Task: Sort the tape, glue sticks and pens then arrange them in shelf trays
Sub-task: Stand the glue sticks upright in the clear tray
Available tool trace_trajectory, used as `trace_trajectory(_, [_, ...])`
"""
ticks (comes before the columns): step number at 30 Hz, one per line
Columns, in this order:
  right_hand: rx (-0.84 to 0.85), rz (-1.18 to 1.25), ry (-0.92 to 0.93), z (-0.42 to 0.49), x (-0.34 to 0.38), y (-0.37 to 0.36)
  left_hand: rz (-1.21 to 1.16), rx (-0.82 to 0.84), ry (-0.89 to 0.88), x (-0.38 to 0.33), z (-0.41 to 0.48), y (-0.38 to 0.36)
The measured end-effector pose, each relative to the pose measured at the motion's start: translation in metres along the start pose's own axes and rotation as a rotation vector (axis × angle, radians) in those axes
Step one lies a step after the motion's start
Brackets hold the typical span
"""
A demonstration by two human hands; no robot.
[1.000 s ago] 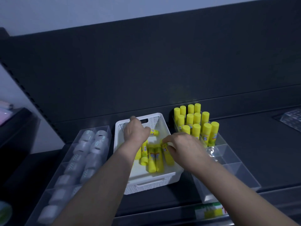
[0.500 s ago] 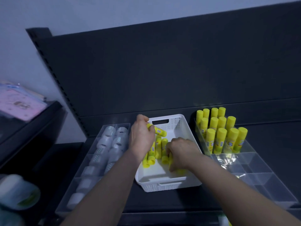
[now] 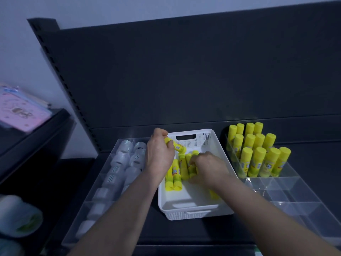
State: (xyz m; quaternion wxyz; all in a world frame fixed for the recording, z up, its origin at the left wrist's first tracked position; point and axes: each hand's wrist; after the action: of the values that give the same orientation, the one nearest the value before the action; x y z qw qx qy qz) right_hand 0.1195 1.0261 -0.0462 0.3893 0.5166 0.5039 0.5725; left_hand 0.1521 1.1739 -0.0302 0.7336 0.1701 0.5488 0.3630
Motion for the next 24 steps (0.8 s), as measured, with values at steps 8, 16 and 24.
trace_trajectory(8, [0.147,-0.168,0.000,-0.015,0.017,0.001,-0.016,0.013,0.018,0.003,0.002,0.005])
trace_trajectory(16, [0.096,-0.219,-0.052,0.018,0.011,-0.001,0.006,0.017,0.027,0.009,-0.001,0.012])
trace_trajectory(24, [0.121,-0.304,-0.019,0.010,0.013,0.000,-0.007,0.030,0.002,0.009,-0.004,0.010])
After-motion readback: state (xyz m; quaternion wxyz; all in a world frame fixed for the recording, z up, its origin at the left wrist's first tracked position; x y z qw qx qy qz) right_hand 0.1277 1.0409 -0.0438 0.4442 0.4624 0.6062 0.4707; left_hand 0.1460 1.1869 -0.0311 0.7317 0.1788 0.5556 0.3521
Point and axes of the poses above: each hand's wrist, its own z-axis towards the middle knuckle, its own y-axis out of the back of the hand, x = y × z, and after that the axes turned 1 degree about z, right-handed
